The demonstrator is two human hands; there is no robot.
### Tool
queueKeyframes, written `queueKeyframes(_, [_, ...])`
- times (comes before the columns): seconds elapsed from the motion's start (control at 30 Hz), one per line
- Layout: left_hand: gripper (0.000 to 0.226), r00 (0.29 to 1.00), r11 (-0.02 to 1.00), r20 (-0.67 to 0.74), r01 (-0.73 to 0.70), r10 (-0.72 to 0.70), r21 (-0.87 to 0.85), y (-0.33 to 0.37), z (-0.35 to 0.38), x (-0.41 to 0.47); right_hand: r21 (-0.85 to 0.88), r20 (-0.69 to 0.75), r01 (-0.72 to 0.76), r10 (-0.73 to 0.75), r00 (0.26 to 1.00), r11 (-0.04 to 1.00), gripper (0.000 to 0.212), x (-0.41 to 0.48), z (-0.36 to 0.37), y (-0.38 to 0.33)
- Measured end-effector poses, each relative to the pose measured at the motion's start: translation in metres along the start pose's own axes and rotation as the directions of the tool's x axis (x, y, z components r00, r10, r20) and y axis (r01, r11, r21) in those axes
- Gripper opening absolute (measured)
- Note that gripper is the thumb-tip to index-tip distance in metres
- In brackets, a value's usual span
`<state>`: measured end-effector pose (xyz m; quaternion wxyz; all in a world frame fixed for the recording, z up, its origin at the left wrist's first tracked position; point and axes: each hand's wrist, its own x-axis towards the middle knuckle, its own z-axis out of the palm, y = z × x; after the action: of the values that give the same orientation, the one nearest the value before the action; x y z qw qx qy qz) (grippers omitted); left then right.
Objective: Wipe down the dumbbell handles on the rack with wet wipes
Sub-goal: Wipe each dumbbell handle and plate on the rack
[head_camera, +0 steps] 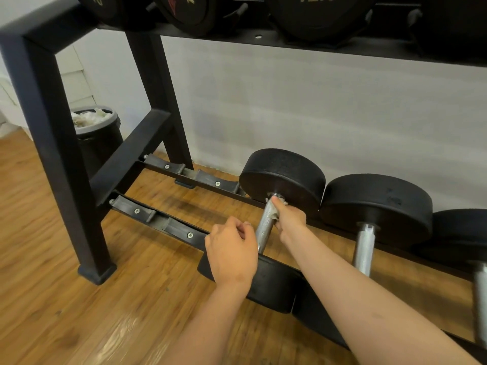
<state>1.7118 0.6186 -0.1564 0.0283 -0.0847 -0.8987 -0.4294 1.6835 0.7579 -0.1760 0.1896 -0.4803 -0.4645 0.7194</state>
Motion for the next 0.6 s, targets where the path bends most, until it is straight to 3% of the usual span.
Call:
queueKeyframes(0.1, [0.023,1.0,1.0,0.002,-0.014,0.014,0.004,0.003,-0.002,-0.001,-0.079,0.036,0.071,-0.068,0.997,0.994,0.017,0.001,-0.009,0.003])
queueKeyframes(0.23, [0.022,0.999,0.999,0.001,-0.039,0.039,0.027,0.005,-0.003,-0.001,-0.314,0.077,0.222,-0.209,0.975,0.923,0.007,-0.002,-0.025,0.014])
queueKeyframes(0.43, [0.023,0.998,0.998,-0.019,-0.055,0.055,0.008,0.002,-0.001,-0.001,-0.352,0.109,0.149,-0.118,0.987,0.924,0.027,0.009,-0.022,-0.002])
queueKeyframes(0.6, [0.021,0.999,0.999,-0.027,-0.046,0.046,0.008,-0.001,0.002,0.0,-0.427,0.23,0.102,-0.001,0.973,0.898,0.04,0.003,-0.035,-0.008])
